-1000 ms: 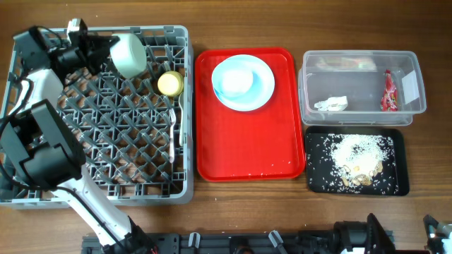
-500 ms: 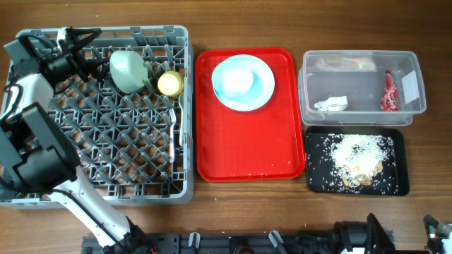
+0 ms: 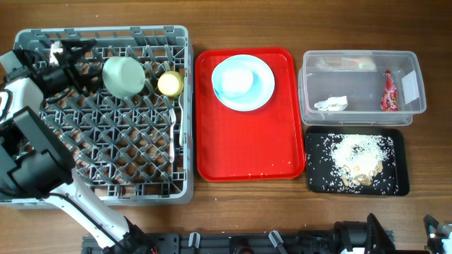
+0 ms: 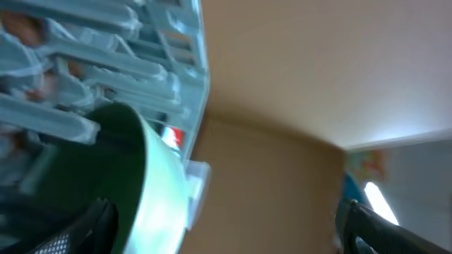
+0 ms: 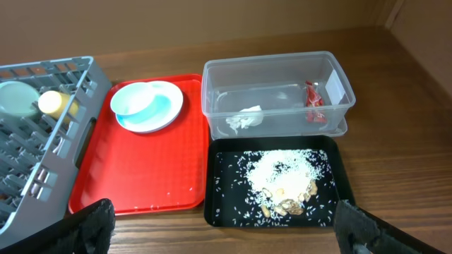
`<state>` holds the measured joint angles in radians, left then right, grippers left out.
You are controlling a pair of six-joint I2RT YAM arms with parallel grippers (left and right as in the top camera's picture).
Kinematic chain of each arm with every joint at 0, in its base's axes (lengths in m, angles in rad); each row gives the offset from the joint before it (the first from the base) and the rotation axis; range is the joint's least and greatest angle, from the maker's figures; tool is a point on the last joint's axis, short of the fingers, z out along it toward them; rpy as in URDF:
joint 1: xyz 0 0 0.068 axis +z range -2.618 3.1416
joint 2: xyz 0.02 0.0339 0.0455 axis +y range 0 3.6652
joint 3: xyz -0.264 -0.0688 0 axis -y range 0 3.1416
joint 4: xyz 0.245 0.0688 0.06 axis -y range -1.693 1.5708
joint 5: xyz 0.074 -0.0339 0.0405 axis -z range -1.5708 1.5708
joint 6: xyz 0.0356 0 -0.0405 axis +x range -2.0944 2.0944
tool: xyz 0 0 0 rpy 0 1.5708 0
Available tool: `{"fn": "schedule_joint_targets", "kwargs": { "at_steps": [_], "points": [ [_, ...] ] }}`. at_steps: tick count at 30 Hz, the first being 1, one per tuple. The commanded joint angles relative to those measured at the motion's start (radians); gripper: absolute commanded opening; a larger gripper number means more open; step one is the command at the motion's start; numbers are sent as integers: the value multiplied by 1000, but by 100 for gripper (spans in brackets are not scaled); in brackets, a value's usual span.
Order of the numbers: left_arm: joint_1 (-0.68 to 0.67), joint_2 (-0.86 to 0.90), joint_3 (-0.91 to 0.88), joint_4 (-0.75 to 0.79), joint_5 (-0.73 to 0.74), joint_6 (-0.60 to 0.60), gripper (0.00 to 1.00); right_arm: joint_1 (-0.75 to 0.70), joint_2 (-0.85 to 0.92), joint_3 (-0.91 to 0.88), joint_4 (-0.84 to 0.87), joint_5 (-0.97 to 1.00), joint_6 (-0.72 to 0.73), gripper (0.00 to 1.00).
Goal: Sort waste into correct bins and load items into the dishwasher rack
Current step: 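Lower the light-blue cup into the rack and release it, then move the left gripper back to the light-blue plate on the red tray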
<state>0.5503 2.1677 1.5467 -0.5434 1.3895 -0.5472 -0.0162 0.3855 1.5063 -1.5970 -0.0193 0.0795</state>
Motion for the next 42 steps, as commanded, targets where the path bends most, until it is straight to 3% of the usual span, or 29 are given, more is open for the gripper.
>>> {"fn": "schedule_joint_targets", "kwargs": {
  "at_steps": [1, 9, 13, 14, 17, 20, 24, 27, 28, 29, 30, 35, 42],
  "points": [
    [-3, -60, -10, -49, -252, 126, 100, 3, -10, -3, 3, -8, 5, 100],
    [-5, -312, 19, -47, -447, 126, 100, 3, -10, -3, 3, -8, 5, 100],
    [-42, -487, 19, -94, -678, 183, 100, 3, -10, -3, 3, -8, 5, 100],
    [-98, -566, 19, -145, -837, 236, 100, 3, -10, -3, 3, -8, 5, 100],
    [-246, -656, 19, -221, -1080, 279, 100, 3, -10, -3, 3, -8, 6, 100],
    [-445, -680, 19, -269, -1187, 278, 100, 3, -10, -3, 3, -8, 5, 100],
    [-684, -640, 17, -291, -1117, 278, 100, 3, -10, -3, 3, -8, 5, 100],
    [-867, -559, 16, -273, -1144, 277, 100, 3, -10, -3, 3, -8, 5, 100],
    [-923, -520, 16, -260, -1162, 277, 98, 3, -10, -3, 3, -8, 6, 100],
    [-974, -480, 16, -245, -1186, 277, 89, 3, -10, -3, 3, -8, 5, 100],
    [-1002, -454, 16, -235, -1207, 277, 80, 3, -10, -3, 3, -8, 5, 100],
    [-1141, -272, 16, -119, -1366, 279, 56, 3, -10, -3, 3, -8, 5, 100],
    [-1205, -88, 16, 45, -1580, 279, 56, 3, -10, -3, 3, -8, 5, 100]
  ]
}}
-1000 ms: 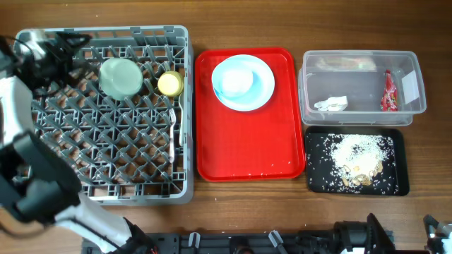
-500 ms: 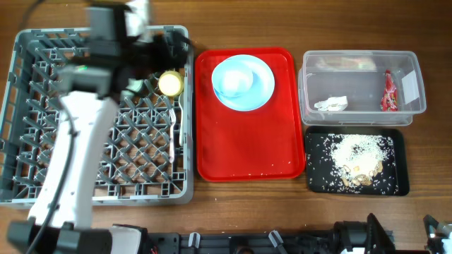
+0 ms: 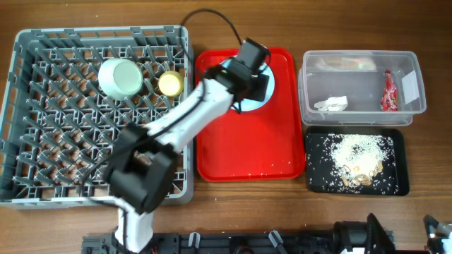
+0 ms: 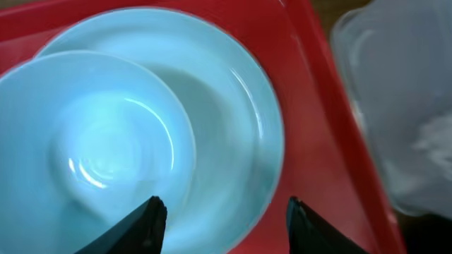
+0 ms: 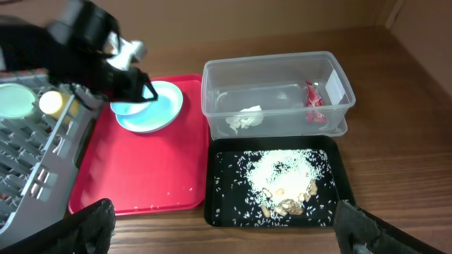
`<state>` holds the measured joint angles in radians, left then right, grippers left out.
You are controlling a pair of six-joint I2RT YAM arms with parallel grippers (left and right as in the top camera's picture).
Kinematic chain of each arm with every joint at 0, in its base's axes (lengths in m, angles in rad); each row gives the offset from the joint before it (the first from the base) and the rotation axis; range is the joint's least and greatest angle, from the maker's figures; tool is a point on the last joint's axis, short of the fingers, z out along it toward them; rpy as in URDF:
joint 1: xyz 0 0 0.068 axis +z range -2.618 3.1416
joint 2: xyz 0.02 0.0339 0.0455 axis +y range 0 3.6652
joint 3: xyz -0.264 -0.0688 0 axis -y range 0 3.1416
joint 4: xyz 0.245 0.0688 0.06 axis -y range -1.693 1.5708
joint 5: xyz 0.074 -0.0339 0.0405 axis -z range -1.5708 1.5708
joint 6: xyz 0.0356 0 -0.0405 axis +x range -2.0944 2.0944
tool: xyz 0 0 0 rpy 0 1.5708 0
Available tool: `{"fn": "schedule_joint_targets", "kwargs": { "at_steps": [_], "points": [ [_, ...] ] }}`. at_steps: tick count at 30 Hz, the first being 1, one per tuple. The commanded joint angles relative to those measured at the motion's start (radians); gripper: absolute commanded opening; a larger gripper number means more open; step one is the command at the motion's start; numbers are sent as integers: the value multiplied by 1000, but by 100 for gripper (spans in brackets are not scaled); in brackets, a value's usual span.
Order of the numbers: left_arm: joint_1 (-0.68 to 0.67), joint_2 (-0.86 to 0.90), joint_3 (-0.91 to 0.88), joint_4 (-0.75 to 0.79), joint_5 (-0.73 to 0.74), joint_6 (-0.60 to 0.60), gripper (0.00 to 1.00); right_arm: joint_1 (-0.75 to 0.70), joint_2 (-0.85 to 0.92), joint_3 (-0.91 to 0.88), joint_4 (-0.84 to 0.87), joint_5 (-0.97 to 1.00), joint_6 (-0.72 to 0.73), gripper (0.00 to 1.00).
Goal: Sort waste into correct bins and load items into the dishwasher rack
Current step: 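Move the left gripper back to the light-blue plate on the red tray, then grasp the light-blue plate rim with the left gripper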
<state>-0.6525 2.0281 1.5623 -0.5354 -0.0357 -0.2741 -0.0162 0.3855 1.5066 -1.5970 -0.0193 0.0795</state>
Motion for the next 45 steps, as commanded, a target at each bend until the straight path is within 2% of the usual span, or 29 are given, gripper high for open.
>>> {"fn": "schedule_joint_targets", "kwargs": {
  "at_steps": [1, 6, 8, 9, 14, 18, 23, 26, 31, 33, 36, 39, 40, 41, 42, 45],
  "points": [
    [-2, 66, 1, 52, -164, 5, 56, 3, -10, -3, 3, -8, 5, 100],
    [5, 105, 1, 68, -164, 5, 51, 3, -10, -3, 3, -8, 5, 100],
    [4, 110, 1, 63, -164, 5, 41, 3, -10, -3, 3, -8, 5, 100],
    [4, 111, 1, 57, -164, 6, 32, 3, -10, -3, 3, -8, 5, 100],
    [6, 80, 2, 51, -164, 37, 4, 3, -10, -3, 3, -8, 5, 100],
    [6, -26, 4, 45, -162, 35, 4, 3, -10, -3, 3, -8, 6, 100],
    [15, -307, 16, -24, -58, 29, 4, 3, -10, -3, 3, -8, 5, 100],
    [39, -468, 16, -144, 72, 20, 4, 3, -10, -3, 3, -8, 5, 100],
    [204, -697, 15, -534, 433, 10, 4, 3, -10, -3, 3, -8, 5, 100],
    [295, -725, 15, -646, 573, 44, 4, 3, -10, -3, 3, -8, 6, 100],
    [454, -718, 10, -772, 776, 164, 4, 3, -10, -3, 3, -8, 5, 100],
    [526, -687, -10, -829, 919, 253, 7, 3, -10, -3, 3, -8, 5, 100],
    [529, -676, -22, -830, 954, 278, 9, 3, -10, -3, 3, -8, 5, 100],
    [521, -659, -42, -816, 967, 294, 20, 3, -10, -3, 3, -8, 5, 100],
    [509, -649, -58, -789, 967, 293, 26, 3, -10, -3, 3, -8, 6, 100],
    [466, -614, -91, -665, 950, 221, 32, 3, -10, -3, 3, -8, 5, 100]
  ]
}}
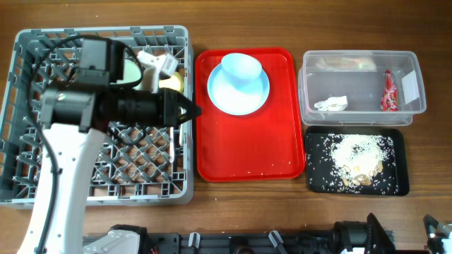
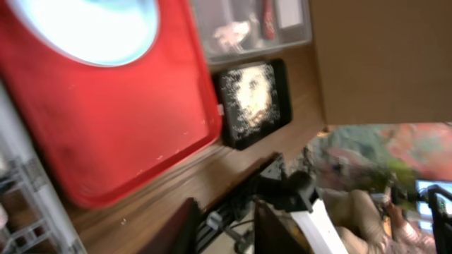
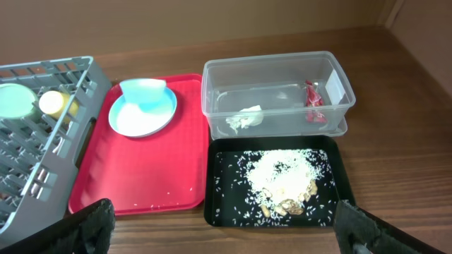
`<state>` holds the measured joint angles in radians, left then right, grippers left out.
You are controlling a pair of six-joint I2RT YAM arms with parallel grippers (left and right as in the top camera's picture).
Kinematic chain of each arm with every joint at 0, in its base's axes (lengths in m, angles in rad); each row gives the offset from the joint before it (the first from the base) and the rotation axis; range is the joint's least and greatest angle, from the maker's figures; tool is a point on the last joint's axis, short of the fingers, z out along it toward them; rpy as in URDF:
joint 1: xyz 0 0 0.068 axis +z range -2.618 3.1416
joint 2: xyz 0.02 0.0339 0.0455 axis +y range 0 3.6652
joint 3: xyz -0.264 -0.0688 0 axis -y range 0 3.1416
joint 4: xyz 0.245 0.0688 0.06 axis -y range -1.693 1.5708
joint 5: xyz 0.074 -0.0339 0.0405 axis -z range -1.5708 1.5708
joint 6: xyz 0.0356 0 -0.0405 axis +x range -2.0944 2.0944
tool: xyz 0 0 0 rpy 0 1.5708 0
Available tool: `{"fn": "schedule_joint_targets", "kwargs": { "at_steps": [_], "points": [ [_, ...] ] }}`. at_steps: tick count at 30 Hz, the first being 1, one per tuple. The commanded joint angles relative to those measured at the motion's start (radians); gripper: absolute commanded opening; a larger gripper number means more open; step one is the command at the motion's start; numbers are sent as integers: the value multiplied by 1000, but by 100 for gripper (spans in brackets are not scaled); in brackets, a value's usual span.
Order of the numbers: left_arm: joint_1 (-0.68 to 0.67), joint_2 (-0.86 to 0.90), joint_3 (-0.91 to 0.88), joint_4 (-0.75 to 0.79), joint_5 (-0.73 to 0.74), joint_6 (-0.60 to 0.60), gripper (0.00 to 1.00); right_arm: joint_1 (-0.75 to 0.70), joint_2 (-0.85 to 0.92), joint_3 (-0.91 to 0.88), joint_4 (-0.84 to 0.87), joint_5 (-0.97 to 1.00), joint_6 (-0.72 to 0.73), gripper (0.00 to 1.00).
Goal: Sort waste into correct bins and load items into the dishwasher rack
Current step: 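Grasp the light-blue plate rim with the left gripper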
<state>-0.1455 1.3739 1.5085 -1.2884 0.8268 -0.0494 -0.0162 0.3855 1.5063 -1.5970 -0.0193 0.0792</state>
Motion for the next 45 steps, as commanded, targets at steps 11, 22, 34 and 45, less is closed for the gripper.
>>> {"fn": "schedule_joint_targets", "kwargs": {
  "at_steps": [11, 22, 34, 45],
  "points": [
    [-303, 231, -38, 661, -615, -326, 73, 3, -10, -3, 3, -8, 6, 100],
    [-389, 583, -38, 1021, -825, -272, 60, 3, -10, -3, 3, -8, 6, 100],
    [-388, 745, -37, 1024, -825, -272, 59, 3, -10, -3, 3, -8, 6, 100],
    [-423, 514, -36, 919, -824, -272, 58, 3, -10, -3, 3, -8, 5, 100]
  ]
}}
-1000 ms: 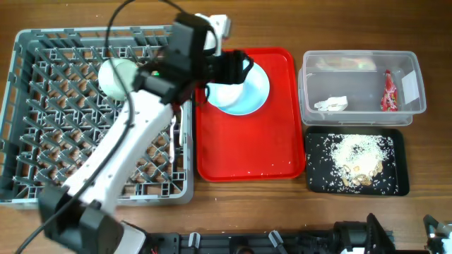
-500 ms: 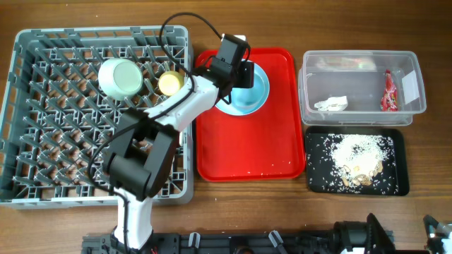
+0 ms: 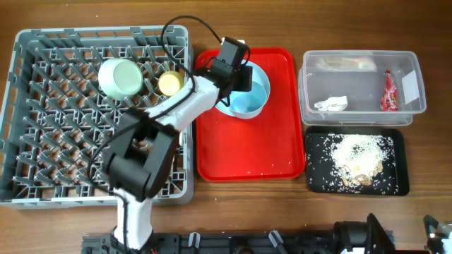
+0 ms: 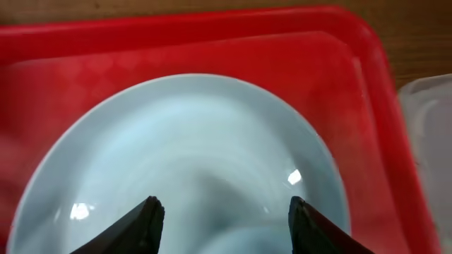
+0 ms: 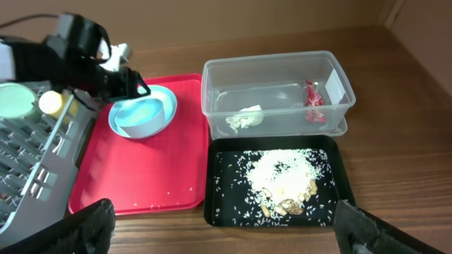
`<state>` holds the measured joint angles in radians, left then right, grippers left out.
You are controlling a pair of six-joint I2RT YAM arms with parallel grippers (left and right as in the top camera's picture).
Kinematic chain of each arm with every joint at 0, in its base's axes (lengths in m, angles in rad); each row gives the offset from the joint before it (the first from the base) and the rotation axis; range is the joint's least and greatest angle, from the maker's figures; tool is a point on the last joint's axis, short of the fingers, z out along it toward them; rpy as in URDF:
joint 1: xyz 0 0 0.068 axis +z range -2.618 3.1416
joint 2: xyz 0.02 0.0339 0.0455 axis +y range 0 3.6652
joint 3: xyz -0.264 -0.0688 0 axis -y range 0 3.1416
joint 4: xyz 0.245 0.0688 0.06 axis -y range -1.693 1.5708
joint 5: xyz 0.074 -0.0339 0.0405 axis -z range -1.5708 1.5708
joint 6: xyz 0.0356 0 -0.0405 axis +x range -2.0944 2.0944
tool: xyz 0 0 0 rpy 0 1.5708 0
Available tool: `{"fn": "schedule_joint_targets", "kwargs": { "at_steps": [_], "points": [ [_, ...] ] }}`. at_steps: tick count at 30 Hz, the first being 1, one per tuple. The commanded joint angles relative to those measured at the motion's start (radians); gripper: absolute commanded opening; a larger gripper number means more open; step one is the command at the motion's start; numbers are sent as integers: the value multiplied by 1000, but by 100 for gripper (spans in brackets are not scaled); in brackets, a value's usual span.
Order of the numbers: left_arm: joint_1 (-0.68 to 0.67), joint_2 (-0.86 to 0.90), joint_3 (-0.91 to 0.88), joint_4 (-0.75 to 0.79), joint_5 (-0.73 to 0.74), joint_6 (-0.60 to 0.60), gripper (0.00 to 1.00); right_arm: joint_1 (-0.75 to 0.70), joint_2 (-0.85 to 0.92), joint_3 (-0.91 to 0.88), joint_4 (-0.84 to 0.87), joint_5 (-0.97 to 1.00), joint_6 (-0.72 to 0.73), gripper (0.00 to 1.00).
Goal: Sort waste into correct bins and load items into the dishwasher rack
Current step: 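Grasp the light-blue plate rim with the left gripper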
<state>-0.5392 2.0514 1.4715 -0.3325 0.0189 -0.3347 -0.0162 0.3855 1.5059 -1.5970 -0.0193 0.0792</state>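
Observation:
A pale blue plate (image 3: pixel 248 99) lies at the back of the red tray (image 3: pixel 247 148). My left gripper (image 3: pixel 236 69) hangs low over the plate's far side, open, with its fingers (image 4: pixel 150 224) spread either side of a rounded blue shape at the bottom of the left wrist view. The plate (image 4: pixel 183 155) fills that view. The small blue bowl is mostly hidden under the gripper. In the grey dishwasher rack (image 3: pixel 42 162) stand a green cup (image 3: pixel 120 77) and a yellow item (image 3: pixel 169 83). My right gripper (image 5: pixel 222 208) is open near the table's front, holding nothing.
A clear bin (image 3: pixel 361 81) at the back right holds crumpled paper and a red wrapper. In front of it a black tray (image 3: pixel 357 161) carries spilled rice and food scraps. A utensil lies by the rack's right wall (image 3: pixel 174 137).
My left gripper was out over the rack's right side, pointing at the tray. It now sits over the back of the blue plate, open. The right arm has not moved.
My left gripper was first at the rack's back left beside the green cup, with the bowl in the plate's middle. Then it hung open over plate and bowl. Then it was back over the rack, the bowl at the plate's far edge. Now it is over the plate again.

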Motion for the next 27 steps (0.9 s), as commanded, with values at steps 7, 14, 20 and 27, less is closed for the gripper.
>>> {"fn": "schedule_joint_targets", "kwargs": {
  "at_steps": [7, 14, 20, 27],
  "points": [
    [-148, -265, 1, -237, 13, 82, 58, 3, -10, -2, 3, -8, 6, 100],
    [-171, -181, 1, -339, 13, 254, 59, 3, -10, -2, 3, -8, 6, 100],
    [-130, -121, 1, -331, 56, 306, 52, 3, -10, -2, 3, -8, 6, 100],
    [-141, -70, 0, -332, 92, 305, 38, 3, -10, -2, 3, -8, 6, 100]
  ]
}}
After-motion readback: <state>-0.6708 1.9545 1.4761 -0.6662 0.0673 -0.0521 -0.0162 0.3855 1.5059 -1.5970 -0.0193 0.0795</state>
